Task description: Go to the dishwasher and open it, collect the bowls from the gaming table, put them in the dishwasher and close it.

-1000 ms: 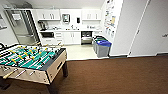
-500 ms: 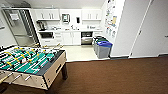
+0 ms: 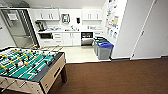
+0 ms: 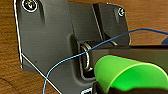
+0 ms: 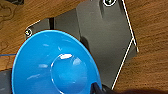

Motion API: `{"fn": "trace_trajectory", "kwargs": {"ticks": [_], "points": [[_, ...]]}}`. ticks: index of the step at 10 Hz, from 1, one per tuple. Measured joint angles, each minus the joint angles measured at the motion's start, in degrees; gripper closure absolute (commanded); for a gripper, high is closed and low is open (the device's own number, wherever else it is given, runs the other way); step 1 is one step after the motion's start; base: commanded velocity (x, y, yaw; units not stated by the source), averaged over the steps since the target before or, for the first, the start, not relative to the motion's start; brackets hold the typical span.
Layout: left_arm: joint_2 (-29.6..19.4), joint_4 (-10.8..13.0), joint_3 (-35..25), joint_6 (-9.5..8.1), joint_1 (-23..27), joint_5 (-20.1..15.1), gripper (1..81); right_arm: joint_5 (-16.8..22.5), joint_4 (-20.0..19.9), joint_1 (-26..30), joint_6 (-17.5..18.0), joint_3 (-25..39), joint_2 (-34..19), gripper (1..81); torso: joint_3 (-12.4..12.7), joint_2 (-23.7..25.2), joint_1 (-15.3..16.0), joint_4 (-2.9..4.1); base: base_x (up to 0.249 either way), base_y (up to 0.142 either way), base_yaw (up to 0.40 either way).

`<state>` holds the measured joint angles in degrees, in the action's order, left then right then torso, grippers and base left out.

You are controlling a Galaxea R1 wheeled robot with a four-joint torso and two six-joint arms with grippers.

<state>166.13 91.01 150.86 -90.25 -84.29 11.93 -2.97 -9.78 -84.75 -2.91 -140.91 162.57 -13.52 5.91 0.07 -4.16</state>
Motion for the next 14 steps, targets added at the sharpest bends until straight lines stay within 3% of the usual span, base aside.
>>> {"fn": "trace_trajectory", "kwargs": {"ticks": [8, 14], "points": [[0.05, 0.0, 0.11, 0.01, 0.77, 0.0, 81.1, -0.4, 0.0, 0.49, 0.0, -0.63, 0.3, 81.1, 0.0, 0.02, -0.02, 0.0, 0.214, -0.055, 0.0], [-0.12, -0.02, 0.11, 0.0, 0.59, -0.04, 81.1, -0.05, 0.0, 0.44, 0.0, -1.07, 0.49, 81.1, 0.0, 0.02, -0.07, 0.0, 0.22, 0.0, 0.0]]}}
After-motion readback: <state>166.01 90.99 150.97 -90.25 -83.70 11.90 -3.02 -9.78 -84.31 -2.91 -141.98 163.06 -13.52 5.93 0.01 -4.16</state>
